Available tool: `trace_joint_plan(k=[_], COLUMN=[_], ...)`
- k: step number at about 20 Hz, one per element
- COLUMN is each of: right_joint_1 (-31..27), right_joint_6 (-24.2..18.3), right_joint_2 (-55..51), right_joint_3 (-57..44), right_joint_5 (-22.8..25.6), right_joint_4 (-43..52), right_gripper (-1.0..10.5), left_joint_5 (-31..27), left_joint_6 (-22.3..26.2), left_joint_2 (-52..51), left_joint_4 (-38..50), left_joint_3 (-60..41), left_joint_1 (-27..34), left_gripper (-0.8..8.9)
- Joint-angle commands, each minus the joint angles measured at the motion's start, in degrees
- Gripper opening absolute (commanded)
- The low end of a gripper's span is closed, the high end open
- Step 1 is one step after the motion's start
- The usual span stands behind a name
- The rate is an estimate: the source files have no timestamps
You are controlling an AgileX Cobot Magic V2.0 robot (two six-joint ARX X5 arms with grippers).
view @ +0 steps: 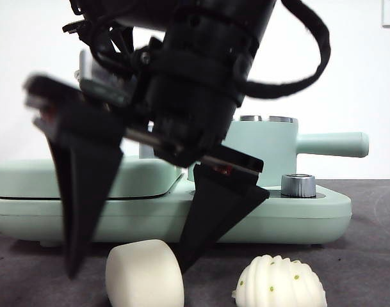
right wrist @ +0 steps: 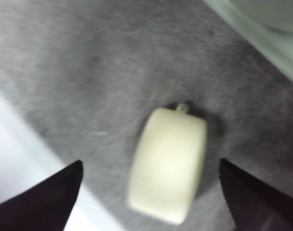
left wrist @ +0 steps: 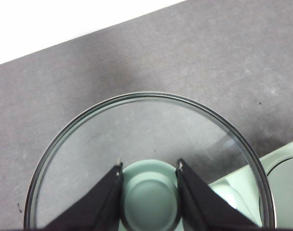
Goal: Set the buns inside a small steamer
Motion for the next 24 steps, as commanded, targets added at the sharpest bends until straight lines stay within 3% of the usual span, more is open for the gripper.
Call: trace_joint_plan(k=[1, 3, 8, 12, 17, 19, 24], right_joint_1=[0.8, 0.8, 0.3, -3.2, -12.8, -17.9, -28.6], right_joint_6=[-1.2, -1.3, -1.4, -4.9, -12.8, -15.9, -19.3], right_joint_2=[2.1, 2.1, 1.9, 1.7, 2.2, 3.7, 11.4], right_joint_3=[1.0, 1.0, 2.4, 14.4, 35.7, 43.0, 55.9], right_joint_5=[1.3, 1.7, -0.1, -4.8, -2.7, 0.1, 0.2], right_joint_4=[0.6, 0.8, -0.5, -14.4, -33.2, -36.2, -39.7], right_gripper=[2.5, 1.8, 1.5, 1.5, 1.5, 1.5, 1.6], left_joint_5=[0.0, 0.0, 0.0, 0.0, 0.0, 0.0, 0.0], left_joint_6=[0.3, 0.3, 0.4, 0.3, 0.2, 0.1, 0.1], left_joint_2=[-0.3, -0.3, -0.3, -0.3, -0.3, -0.3, -0.3], left_joint_4=[1.3, 1.3, 1.3, 1.2, 1.2, 1.2, 1.2], left_joint_3=[2.6, 2.6, 2.6, 2.6, 2.6, 2.6, 2.6], left_joint_1=[-0.1, -0.1, 0.0, 0.8, 1.0, 1.0, 1.0], left_gripper=[0.05, 0.05, 0.05, 0.06, 0.06, 0.05, 0.05])
